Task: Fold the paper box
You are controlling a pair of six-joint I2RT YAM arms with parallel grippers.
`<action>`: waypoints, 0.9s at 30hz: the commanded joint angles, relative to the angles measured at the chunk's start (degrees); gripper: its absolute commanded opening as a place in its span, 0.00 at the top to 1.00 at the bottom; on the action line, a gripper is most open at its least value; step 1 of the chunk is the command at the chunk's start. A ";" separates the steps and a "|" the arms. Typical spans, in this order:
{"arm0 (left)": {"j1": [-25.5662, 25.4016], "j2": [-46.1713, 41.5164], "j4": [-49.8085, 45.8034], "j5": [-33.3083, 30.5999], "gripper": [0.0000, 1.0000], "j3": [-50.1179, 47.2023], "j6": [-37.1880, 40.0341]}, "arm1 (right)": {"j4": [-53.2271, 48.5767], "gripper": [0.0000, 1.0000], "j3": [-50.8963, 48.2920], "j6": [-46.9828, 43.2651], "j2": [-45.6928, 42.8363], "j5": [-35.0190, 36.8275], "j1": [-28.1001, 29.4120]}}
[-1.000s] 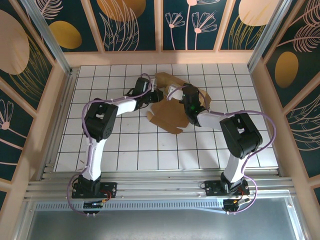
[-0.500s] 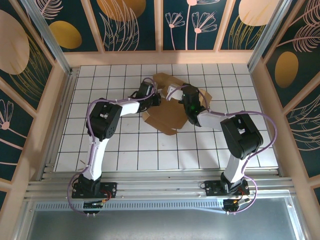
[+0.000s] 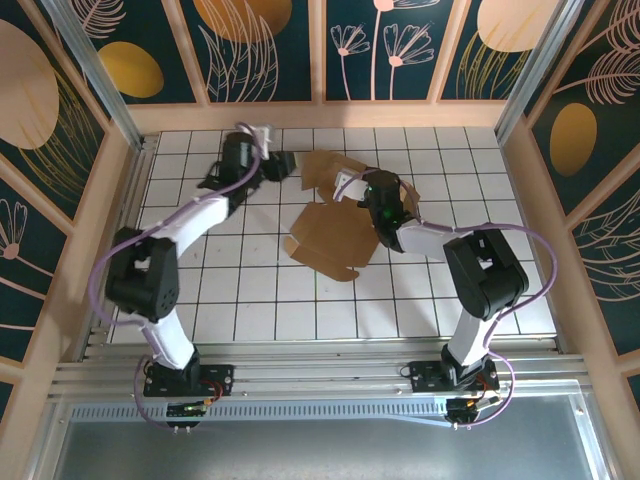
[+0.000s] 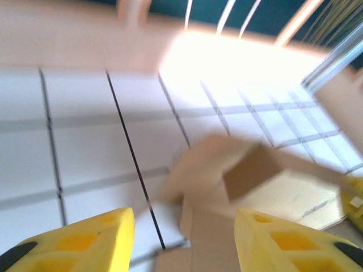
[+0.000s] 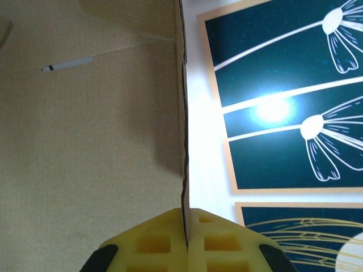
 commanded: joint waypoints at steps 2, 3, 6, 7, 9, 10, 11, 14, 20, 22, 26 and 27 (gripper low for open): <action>1.24 2.94 -9.18 10.01 0.50 5.51 23.46 | -3.82 1.00 -0.19 3.26 -3.70 -5.17 -0.34; 1.32 4.25 -10.55 10.66 0.49 6.90 25.73 | -4.04 1.00 -0.12 3.41 -3.87 -5.39 -0.34; 1.24 9.44 -14.06 10.47 0.47 11.79 31.61 | -3.97 1.00 -0.23 3.33 -3.83 -5.60 -0.34; 1.26 11.74 -16.36 10.49 0.44 13.90 33.40 | -4.00 1.00 -0.16 3.05 -3.69 -5.39 -0.41; 1.29 15.41 -20.69 12.84 0.36 18.60 36.46 | -3.94 1.00 -0.31 2.23 -3.33 -4.82 -0.42; 1.30 16.95 -22.45 14.38 0.34 20.37 37.62 | -3.68 1.00 -0.44 1.82 -3.12 -4.57 -0.42; 1.28 17.93 -23.41 16.02 0.33 21.23 38.74 | -3.56 1.00 -0.53 1.67 -3.10 -4.41 -0.42; 1.27 19.43 -22.98 19.33 0.32 21.30 41.17 | -3.38 1.00 -0.59 1.66 -2.84 -4.46 -0.56; 1.24 24.87 -20.44 16.73 0.39 26.01 38.55 | -3.35 1.00 -0.59 1.68 -2.69 -4.63 -0.60; 1.17 27.32 -20.13 16.22 0.41 28.85 37.64 | -3.50 1.00 -0.51 1.80 -2.90 -4.71 -0.47; 0.99 31.89 -23.90 17.50 0.44 35.19 37.18 | -3.89 1.00 -0.51 1.69 -2.84 -4.46 -0.38; 0.90 32.75 -25.03 17.36 0.46 36.37 37.18 | -3.90 1.00 -0.58 1.58 -2.83 -4.29 -0.30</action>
